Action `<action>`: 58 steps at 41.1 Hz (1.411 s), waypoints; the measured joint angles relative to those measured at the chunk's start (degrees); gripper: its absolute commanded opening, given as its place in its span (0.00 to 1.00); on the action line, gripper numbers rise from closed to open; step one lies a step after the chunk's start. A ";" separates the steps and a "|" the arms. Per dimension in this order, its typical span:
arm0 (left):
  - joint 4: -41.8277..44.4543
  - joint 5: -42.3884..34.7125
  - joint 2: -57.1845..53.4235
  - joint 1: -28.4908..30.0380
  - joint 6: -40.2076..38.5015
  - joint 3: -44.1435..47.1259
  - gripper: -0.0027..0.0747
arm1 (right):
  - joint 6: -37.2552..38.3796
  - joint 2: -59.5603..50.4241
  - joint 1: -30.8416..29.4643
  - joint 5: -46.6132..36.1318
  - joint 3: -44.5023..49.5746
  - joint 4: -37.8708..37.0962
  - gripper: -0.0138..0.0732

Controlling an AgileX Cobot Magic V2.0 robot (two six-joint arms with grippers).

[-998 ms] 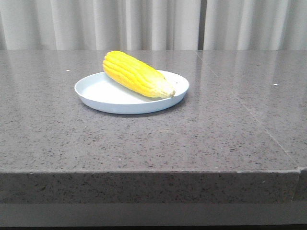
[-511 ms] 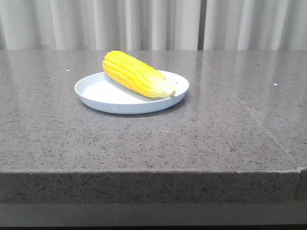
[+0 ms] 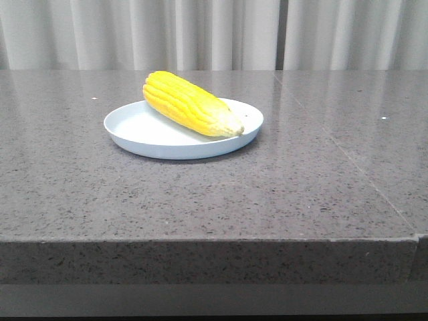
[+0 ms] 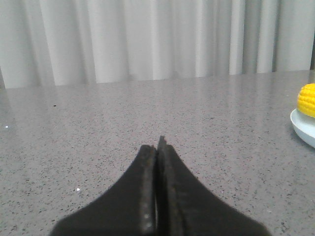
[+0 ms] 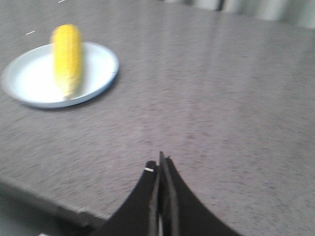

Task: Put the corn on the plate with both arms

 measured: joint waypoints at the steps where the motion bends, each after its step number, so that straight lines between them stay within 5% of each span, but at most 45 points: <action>1: 0.00 0.00 0.00 0.00 0.00 0.00 0.01 | 0.00 -1.03 -1.22 -1.48 2.11 0.00 0.06; 21: 0.00 0.00 0.00 0.00 0.00 0.00 0.01 | 0.00 -12.40 -11.81 -33.27 30.70 0.60 0.06; 58: 0.00 0.00 0.00 0.00 0.00 0.00 0.01 | 6.88 -12.40 -11.93 -40.23 31.58 0.02 0.06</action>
